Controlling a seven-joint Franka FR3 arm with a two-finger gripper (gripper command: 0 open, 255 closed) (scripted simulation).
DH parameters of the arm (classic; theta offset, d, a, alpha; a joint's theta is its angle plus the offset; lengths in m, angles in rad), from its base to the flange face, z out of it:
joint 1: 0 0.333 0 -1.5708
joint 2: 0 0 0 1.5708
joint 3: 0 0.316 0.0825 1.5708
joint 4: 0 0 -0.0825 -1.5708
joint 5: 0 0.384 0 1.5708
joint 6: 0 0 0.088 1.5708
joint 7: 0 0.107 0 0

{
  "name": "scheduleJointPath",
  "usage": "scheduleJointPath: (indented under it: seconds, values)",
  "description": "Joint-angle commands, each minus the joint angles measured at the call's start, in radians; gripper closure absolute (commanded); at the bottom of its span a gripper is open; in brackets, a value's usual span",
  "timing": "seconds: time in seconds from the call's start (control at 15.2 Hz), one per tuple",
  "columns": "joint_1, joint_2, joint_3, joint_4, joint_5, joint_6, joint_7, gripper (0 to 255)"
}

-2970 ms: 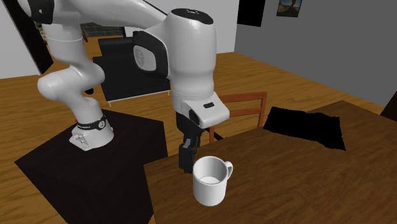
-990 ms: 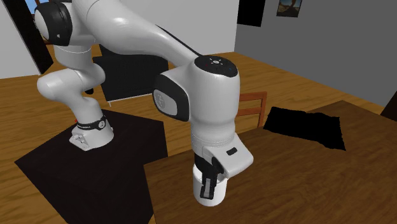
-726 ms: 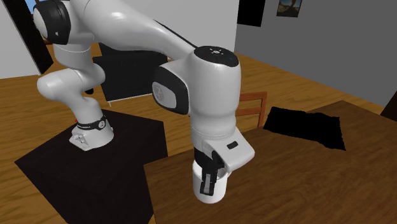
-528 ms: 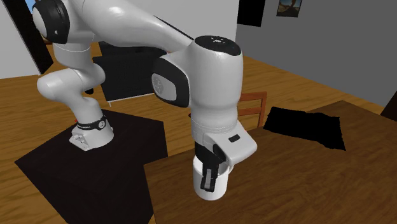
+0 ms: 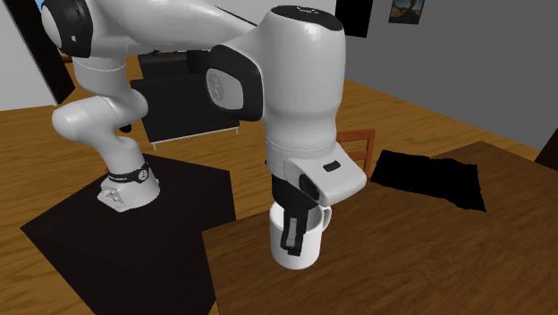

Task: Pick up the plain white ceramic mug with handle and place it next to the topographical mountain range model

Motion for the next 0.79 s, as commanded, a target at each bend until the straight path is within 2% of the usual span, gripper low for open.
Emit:
scheduleJointPath:
  seconds: [0.0,0.73]
  values:
    - [0.0,0.0,0.0,0.028,-0.001,-0.028,0.002,255]
    - [-0.006,-0.002,-0.002,0.174,-0.003,-0.175,0.005,255]
